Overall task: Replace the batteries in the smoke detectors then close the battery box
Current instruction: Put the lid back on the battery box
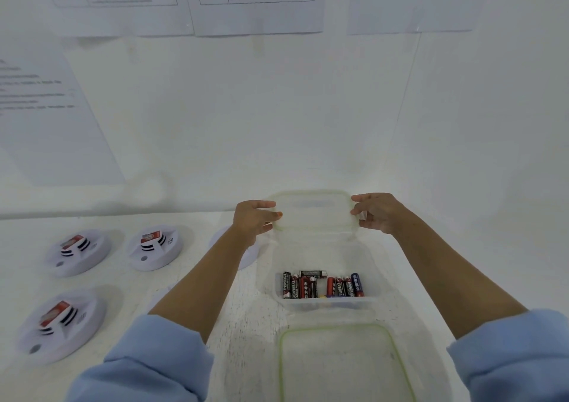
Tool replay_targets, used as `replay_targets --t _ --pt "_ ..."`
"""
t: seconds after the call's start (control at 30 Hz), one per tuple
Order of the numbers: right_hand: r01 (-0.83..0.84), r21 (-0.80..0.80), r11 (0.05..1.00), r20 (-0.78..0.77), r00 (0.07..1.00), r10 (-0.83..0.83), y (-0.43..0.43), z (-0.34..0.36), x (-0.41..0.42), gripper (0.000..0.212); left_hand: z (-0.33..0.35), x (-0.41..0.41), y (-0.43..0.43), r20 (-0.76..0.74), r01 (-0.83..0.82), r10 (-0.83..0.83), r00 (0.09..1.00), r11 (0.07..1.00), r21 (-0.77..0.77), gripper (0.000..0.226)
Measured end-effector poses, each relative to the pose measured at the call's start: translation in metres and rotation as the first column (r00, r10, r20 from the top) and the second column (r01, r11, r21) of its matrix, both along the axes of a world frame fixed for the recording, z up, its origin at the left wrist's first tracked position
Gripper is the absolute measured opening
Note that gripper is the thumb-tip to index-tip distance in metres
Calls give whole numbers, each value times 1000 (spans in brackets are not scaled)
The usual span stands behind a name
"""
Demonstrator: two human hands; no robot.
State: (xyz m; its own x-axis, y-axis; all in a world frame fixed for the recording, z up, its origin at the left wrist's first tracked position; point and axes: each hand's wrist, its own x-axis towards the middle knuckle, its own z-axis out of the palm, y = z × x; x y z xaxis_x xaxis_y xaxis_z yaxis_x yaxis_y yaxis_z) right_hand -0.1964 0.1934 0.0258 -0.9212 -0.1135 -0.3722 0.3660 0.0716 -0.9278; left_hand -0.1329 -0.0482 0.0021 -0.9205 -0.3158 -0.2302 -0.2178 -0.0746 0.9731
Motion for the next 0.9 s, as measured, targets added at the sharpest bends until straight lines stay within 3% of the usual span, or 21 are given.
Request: replay_targets --t 0.23,0.43,0.73,0.83,0.9 --pt "-15 -95 995 50 999 20 3 -3 1 40 1 1 -3 1 -32 32 999 998 58 33" --pt "-3 -66 998 49 999 6 1 -3 2 42 6 0 -2 39 -21 17 999 995 102 28" --pt "-30 169 985 -134 990 53 3 -8 7 39 5 2 0 69 -45 35 997 987 153 35" --pt "-34 187 982 -150 987 63 0 -10 11 35 2 1 1 59 -64 58 997 993 99 38" --pt "-32 205 978 -167 984 67 -3 -13 12 34 0 0 2 34 -77 81 996 991 -107 43"
